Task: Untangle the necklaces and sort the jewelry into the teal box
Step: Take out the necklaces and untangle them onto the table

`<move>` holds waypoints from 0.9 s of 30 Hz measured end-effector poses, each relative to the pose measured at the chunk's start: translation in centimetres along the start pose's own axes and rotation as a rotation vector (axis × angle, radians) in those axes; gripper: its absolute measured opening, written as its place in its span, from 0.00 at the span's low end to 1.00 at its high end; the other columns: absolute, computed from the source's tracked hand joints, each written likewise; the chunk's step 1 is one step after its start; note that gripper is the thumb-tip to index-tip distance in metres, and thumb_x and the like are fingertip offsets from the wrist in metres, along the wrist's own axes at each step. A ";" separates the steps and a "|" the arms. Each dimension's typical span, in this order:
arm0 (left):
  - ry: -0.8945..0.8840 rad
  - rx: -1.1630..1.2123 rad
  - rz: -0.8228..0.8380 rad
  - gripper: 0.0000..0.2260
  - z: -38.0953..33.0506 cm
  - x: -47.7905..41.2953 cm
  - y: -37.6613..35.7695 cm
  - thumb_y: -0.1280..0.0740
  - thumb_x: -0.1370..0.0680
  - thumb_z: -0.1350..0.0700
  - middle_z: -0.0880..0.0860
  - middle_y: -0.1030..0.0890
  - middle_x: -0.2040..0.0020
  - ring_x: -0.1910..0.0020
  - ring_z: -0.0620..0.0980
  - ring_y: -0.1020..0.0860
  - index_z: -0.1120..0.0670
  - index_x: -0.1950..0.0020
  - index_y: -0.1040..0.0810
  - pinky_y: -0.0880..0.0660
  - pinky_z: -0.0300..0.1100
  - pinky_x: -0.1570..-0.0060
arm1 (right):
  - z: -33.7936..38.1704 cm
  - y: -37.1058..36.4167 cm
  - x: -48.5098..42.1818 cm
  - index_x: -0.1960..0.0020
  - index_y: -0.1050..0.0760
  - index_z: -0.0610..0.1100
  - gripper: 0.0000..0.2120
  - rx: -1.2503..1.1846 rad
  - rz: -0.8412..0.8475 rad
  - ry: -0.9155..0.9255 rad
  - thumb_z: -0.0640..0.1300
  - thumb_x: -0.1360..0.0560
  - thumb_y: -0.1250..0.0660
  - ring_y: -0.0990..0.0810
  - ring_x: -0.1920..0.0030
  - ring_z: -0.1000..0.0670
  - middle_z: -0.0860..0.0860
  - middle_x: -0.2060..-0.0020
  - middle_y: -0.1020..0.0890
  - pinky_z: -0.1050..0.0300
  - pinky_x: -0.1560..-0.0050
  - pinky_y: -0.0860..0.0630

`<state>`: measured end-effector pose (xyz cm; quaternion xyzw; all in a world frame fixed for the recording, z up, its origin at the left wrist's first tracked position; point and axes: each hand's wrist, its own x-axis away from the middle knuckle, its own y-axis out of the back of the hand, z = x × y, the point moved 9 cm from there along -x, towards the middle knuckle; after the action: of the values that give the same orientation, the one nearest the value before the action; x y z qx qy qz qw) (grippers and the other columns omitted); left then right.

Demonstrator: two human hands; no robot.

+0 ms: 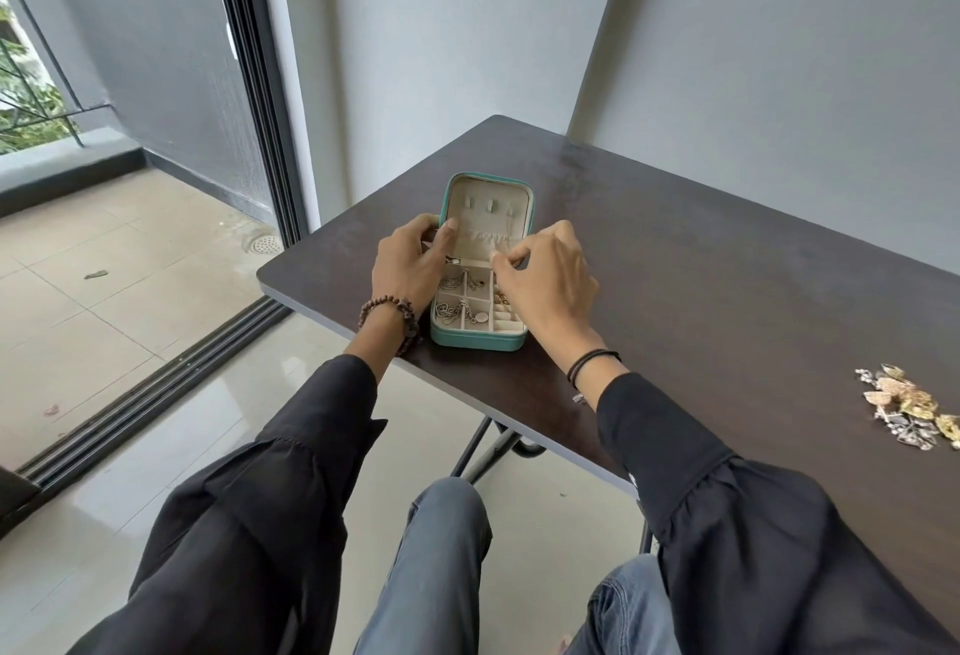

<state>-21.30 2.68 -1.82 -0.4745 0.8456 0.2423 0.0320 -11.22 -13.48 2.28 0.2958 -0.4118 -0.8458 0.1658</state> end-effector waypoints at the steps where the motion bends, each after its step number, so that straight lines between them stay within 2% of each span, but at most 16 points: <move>1: -0.002 0.005 -0.003 0.16 0.1 0.0 0.0 0.38 0.21 0.40 0.47 0.17 0.60 0.58 0.50 0.18 0.50 0.53 0.19 0.20 0.53 0.54 | 0.0 0.0 -0.1 0.57 0.15 0.47 0.10 -0.008 0.005 -0.020 0.53 0.23 0.30 0.21 0.44 0.45 0.50 0.47 0.25 0.49 0.53 0.23; 6: -0.010 0.013 0.002 0.16 0.1 -0.1 -0.1 0.38 0.20 0.41 0.47 0.17 0.59 0.59 0.48 0.19 0.51 0.50 0.18 0.19 0.53 0.53 | -0.9 0.7 -0.3 0.60 0.14 0.50 0.08 -0.110 -0.009 -0.102 0.49 0.24 0.29 0.20 0.48 0.48 0.52 0.46 0.21 0.53 0.57 0.30; 9: -0.021 0.006 0.006 0.16 0.0 -0.1 -0.2 0.38 0.20 0.41 0.47 0.18 0.58 0.58 0.49 0.19 0.51 0.49 0.18 0.19 0.53 0.53 | -1.7 0.5 -0.3 0.62 0.15 0.53 0.07 -0.194 0.013 -0.140 0.50 0.27 0.28 0.19 0.48 0.50 0.53 0.48 0.17 0.52 0.54 0.25; 12: -0.015 0.011 0.013 0.16 0.2 -0.1 -0.4 0.38 0.21 0.40 0.47 0.17 0.58 0.57 0.50 0.18 0.51 0.49 0.18 0.19 0.53 0.53 | -2.1 1.0 -0.4 0.65 0.16 0.53 0.07 -0.333 0.015 -0.170 0.49 0.29 0.28 0.17 0.51 0.53 0.56 0.57 0.14 0.50 0.49 0.20; 15: -0.008 0.014 0.012 0.18 0.4 -0.2 -0.4 0.39 0.22 0.39 0.46 0.17 0.57 0.56 0.49 0.18 0.50 0.48 0.18 0.19 0.53 0.53 | -2.2 1.5 -0.6 0.62 0.14 0.48 0.06 -0.456 0.024 -0.191 0.45 0.28 0.28 0.19 0.60 0.58 0.57 0.66 0.15 0.55 0.52 0.20; 17: -0.007 0.017 0.013 0.18 0.4 -0.3 -0.4 0.39 0.22 0.38 0.46 0.16 0.57 0.56 0.49 0.18 0.50 0.48 0.18 0.19 0.53 0.53 | -2.4 1.3 -0.7 0.64 0.16 0.47 0.07 -0.577 0.049 -0.246 0.45 0.29 0.29 0.18 0.62 0.54 0.55 0.69 0.16 0.54 0.54 0.20; 21: -0.006 0.022 0.017 0.19 0.5 -0.3 -0.5 0.39 0.22 0.37 0.46 0.16 0.56 0.55 0.48 0.18 0.50 0.48 0.18 0.19 0.53 0.52 | -2.6 0.4 -1.0 0.59 0.17 0.41 0.03 -0.813 0.131 -0.369 0.39 0.28 0.29 0.15 0.61 0.52 0.45 0.62 0.13 0.57 0.55 0.19; 23: -0.005 0.021 0.018 0.19 0.6 -0.4 -0.5 0.39 0.23 0.37 0.46 0.16 0.56 0.55 0.48 0.18 0.50 0.47 0.18 0.19 0.53 0.52 | -2.4 0.4 -1.1 0.58 0.18 0.42 0.02 -0.858 0.154 -0.375 0.37 0.27 0.30 0.15 0.60 0.52 0.44 0.59 0.13 0.55 0.51 0.18; 25: -0.003 0.026 0.024 0.20 0.7 -0.4 -0.6 0.39 0.23 0.37 0.46 0.16 0.56 0.55 0.48 0.18 0.50 0.47 0.18 0.19 0.53 0.52 | -2.3 0.4 -1.3 0.59 0.19 0.42 0.04 -0.886 0.160 -0.372 0.37 0.26 0.31 0.15 0.58 0.50 0.44 0.61 0.14 0.54 0.50 0.17; 27: -0.001 0.038 0.025 0.20 0.8 -0.5 -0.6 0.39 0.23 0.36 0.46 0.16 0.55 0.54 0.48 0.17 0.49 0.47 0.18 0.19 0.54 0.52 | -2.3 0.7 -1.5 0.60 0.20 0.41 0.05 -0.826 0.137 -0.353 0.37 0.26 0.32 0.16 0.61 0.50 0.45 0.64 0.15 0.56 0.56 0.17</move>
<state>-20.70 3.16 -2.60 -0.4632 0.8559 0.2266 0.0384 -8.59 -14.45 2.25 0.0280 -0.0805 -0.9637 0.2529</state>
